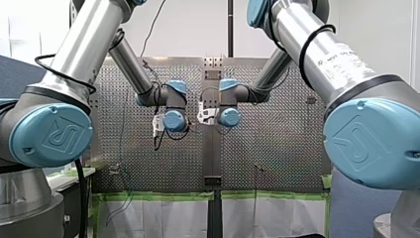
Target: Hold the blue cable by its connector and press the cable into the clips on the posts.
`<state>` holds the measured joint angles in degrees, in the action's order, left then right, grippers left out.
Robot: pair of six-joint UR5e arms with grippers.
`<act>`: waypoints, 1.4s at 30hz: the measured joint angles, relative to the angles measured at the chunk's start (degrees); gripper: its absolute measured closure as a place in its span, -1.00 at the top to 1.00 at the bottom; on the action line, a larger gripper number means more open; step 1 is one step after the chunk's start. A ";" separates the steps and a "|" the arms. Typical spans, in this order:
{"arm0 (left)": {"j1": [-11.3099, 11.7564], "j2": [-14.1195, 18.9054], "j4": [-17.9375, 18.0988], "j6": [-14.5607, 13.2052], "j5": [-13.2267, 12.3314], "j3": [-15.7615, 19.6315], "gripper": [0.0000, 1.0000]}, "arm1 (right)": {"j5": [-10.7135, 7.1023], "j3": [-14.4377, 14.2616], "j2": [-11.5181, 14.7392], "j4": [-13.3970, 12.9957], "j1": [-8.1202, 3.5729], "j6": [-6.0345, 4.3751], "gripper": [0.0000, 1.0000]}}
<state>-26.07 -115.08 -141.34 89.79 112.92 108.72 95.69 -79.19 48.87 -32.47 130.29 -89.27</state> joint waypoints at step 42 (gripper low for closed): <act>-4.59 -14.69 12.10 -0.25 1.48 0.04 -1.00 | 5.07 -20.24 -16.60 -15.92 -5.28 -4.26 -1.00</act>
<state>-30.66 -129.77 -129.24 89.54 114.40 108.76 100.76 -99.42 32.28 -48.39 125.01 -93.53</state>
